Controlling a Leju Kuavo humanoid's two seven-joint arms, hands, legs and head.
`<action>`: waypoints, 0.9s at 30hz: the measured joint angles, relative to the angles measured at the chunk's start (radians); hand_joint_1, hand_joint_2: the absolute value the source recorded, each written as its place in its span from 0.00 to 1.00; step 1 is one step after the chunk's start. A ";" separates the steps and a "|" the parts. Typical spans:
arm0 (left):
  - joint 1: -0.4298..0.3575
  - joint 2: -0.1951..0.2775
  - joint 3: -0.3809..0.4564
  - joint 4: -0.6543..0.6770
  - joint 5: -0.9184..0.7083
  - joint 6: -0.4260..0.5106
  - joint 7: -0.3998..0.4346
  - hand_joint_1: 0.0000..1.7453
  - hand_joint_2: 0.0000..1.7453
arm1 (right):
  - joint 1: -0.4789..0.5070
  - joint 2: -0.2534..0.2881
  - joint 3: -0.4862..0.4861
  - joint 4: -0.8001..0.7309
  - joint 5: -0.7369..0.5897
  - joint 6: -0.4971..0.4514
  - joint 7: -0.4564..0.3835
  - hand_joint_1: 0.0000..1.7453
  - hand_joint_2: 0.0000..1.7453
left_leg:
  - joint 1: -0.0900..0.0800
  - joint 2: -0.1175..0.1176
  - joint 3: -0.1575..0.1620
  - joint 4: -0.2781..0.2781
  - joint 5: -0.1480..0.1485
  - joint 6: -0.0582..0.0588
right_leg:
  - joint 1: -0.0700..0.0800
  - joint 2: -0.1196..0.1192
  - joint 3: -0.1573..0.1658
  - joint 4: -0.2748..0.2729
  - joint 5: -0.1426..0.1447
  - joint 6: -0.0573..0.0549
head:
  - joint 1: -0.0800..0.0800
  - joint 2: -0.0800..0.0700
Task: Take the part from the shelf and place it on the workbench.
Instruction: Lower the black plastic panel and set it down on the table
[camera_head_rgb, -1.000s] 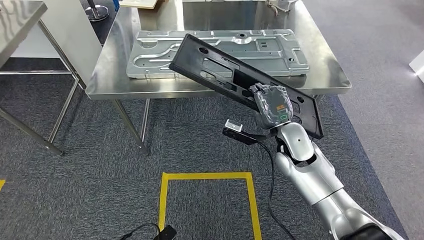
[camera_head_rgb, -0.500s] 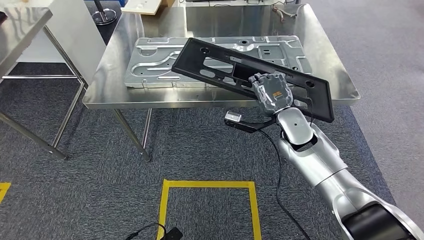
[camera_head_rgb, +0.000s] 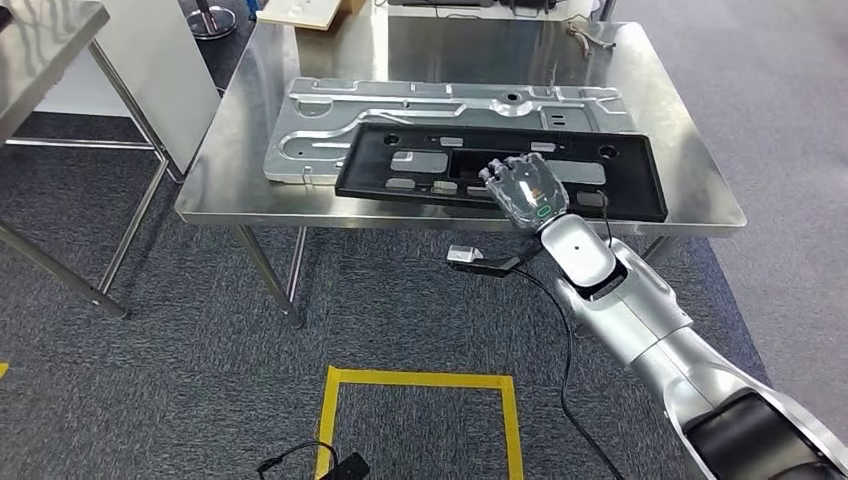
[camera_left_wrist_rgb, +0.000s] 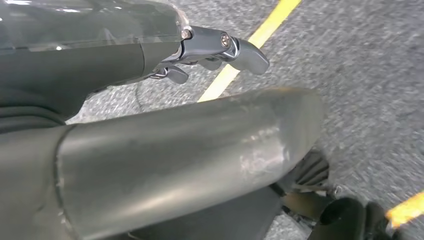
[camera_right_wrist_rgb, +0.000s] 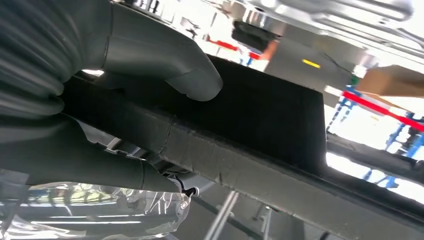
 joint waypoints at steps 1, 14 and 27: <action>-0.001 0.000 -0.005 0.000 -0.002 -0.003 0.000 0.00 0.00 | 0.000 0.006 0.004 0.007 0.003 0.000 -0.006 1.00 1.00 | -0.001 0.000 0.005 0.000 -0.005 0.003 | 0.000 0.004 -0.042 0.066 -0.015 0.001 | 0.000 0.000; -0.004 -0.002 -0.032 0.001 -0.006 -0.010 0.000 0.00 0.00 | -0.010 0.009 0.031 0.040 0.016 -0.006 -0.025 1.00 1.00 | -0.008 0.003 0.029 0.077 -0.101 -0.044 | 0.003 -0.014 0.032 -0.186 0.147 -0.046 | 0.000 0.000; -0.003 -0.003 -0.063 0.001 -0.003 -0.022 0.001 0.00 0.00 | -0.005 -0.028 0.061 0.054 0.017 -0.035 -0.026 1.00 1.00 | -0.002 0.002 0.004 -0.008 0.004 -0.015 | -0.003 -0.010 0.106 -0.165 0.082 -0.005 | 0.000 0.000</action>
